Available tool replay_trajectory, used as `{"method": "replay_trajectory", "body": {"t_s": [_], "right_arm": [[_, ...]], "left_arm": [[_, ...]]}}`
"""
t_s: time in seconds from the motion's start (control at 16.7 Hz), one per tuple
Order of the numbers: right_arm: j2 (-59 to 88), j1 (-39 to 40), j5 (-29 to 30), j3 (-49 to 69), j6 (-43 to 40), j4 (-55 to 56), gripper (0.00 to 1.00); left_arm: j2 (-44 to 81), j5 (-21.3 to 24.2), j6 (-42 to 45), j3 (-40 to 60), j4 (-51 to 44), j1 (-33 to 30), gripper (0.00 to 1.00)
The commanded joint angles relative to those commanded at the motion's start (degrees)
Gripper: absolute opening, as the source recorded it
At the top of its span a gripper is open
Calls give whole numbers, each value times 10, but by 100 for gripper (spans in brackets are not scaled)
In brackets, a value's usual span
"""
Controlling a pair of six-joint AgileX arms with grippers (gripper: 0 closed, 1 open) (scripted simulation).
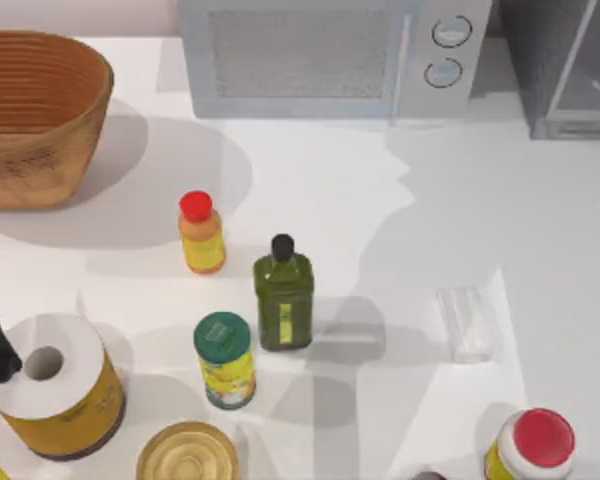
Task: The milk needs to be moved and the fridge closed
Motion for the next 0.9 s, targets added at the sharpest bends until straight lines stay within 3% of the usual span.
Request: {"method": "replay_trajectory", "body": {"t_s": [0.48,0.9], "right_arm": [[0,0,0,0,0,0,0],[0,0,0,0,0,0,53]], "left_arm": [[0,0,0,0,0,0,100],[0,0,0,0,0,0,100]]}}
